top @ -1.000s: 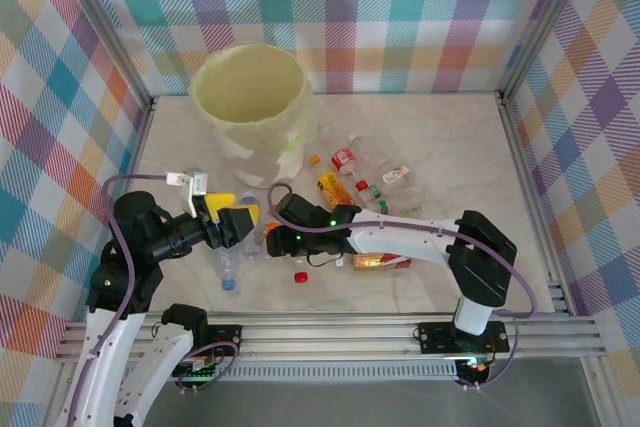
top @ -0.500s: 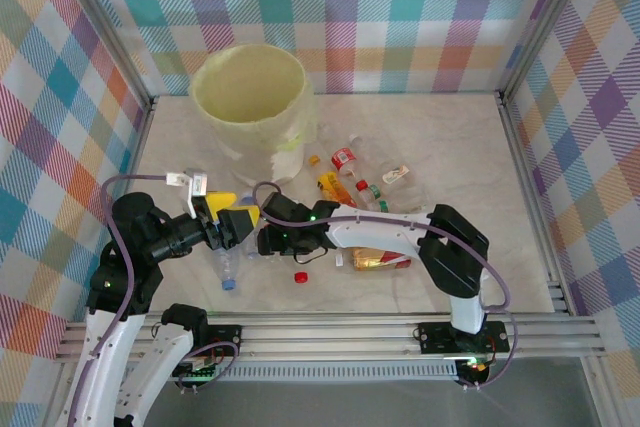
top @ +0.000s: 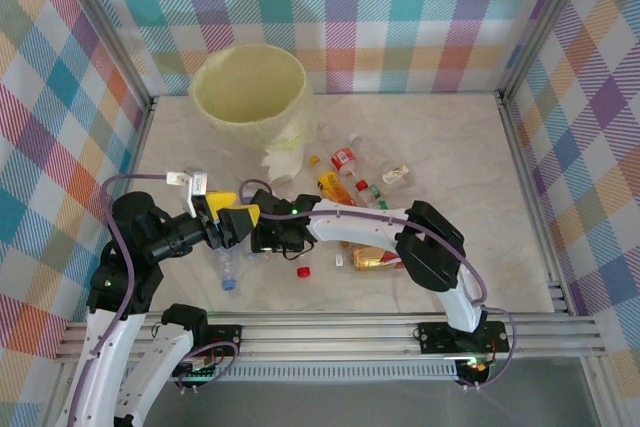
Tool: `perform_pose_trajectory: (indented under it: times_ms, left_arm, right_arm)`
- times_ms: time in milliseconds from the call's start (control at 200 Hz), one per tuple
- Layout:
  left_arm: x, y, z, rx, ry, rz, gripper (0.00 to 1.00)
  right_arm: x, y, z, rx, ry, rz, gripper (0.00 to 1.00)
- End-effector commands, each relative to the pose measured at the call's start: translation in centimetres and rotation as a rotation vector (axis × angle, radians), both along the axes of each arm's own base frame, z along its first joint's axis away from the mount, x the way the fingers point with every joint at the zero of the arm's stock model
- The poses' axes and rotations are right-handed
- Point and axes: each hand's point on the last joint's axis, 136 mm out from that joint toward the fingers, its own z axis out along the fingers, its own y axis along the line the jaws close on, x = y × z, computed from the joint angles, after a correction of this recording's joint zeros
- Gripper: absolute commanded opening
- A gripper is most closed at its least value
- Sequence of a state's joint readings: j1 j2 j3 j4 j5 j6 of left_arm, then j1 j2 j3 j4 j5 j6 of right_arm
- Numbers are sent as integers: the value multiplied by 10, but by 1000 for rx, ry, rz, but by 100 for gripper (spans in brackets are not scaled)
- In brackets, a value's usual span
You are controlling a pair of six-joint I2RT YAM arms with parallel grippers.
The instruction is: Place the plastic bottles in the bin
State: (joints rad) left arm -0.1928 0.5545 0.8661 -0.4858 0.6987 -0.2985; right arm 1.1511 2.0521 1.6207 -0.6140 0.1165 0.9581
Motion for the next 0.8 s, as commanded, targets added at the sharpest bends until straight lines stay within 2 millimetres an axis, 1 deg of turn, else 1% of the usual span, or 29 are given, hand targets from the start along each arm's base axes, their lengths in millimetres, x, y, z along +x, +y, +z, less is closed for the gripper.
perform_pose_trajectory:
  times_ms: [0,135,195,440,645,795]
  left_arm:
    - [0,-2,4,-15,-20,-18,100]
    - [1,-2,4,-15,-20,-14,100]
    - [2,-2,4,-16,-22,-15,100]
    - [1,-2,4,-15,-18,-16,100]
    - [0,-3,5,-18,-21,-22,100]
    - [0,-3,5,-22,-20,-22,100]
  right_arm:
    - [-4,-12,-13,-91,25,-20,65]
    - [-3,-22,-17,-155,26,-38,65]
    - [-3,-23,-18,-167,28,-39,64]
    - [1,-12,-22,-137,21,-36,65]
    - [12,-8,-24,-145,-7,-9,67]
    - [15,-8,-27,-149,-7,14,67]
